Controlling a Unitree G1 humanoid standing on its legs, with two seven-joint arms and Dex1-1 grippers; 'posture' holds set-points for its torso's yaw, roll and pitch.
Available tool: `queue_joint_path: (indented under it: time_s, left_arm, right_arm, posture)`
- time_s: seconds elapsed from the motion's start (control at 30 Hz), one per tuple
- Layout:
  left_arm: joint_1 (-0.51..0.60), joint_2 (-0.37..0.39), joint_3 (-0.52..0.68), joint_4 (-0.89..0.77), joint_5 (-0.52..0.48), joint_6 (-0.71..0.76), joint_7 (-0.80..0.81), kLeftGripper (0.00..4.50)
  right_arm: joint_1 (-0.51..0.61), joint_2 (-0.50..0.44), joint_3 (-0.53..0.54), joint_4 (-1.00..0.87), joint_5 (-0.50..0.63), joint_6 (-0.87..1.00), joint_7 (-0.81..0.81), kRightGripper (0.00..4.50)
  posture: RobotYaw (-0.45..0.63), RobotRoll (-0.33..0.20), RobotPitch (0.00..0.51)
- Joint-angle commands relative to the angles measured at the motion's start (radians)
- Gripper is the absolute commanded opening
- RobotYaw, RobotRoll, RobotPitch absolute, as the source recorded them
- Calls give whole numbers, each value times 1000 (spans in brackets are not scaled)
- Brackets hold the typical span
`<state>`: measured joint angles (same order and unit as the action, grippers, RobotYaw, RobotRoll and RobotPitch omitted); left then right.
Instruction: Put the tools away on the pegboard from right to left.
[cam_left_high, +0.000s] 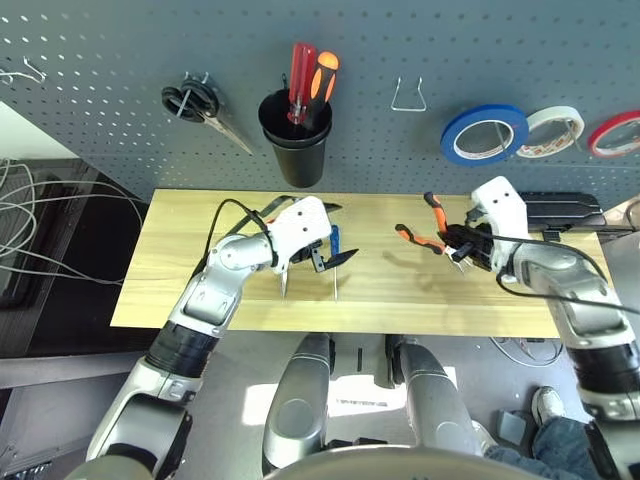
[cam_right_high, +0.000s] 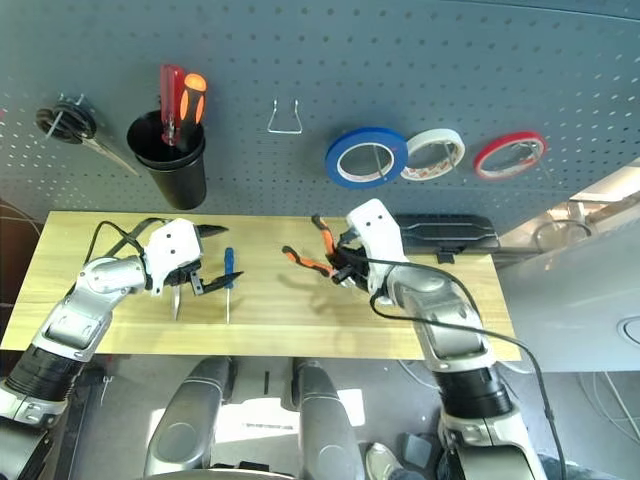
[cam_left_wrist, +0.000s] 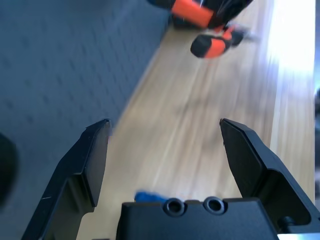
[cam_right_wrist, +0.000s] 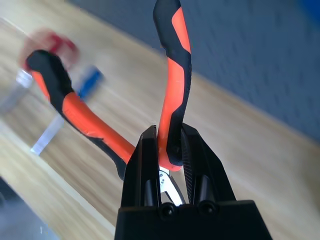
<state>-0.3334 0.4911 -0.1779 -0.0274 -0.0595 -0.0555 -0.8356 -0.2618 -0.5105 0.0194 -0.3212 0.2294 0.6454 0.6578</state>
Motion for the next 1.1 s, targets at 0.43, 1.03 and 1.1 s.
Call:
queue_joint_path:
  time_s: [0.43,1.03,1.1]
  left_arm:
    - [-85,-106,60,-41,-126,-89,42,4500]
    - [-134,-110,45,18,-104,-122,53,4500]
    - [-136,-110,44,20,-103,-123,53,4500]
  right_arm:
    - [-337,98,-112,-104,360,233,-56,462]
    - [-666,224,-168,87,331,64,-267,462]
    - [-677,231,-148,117,290,-4,-266,462]
  posture:
    - [124,0,327]
    - [117,0,318]
    - [119,0,320]
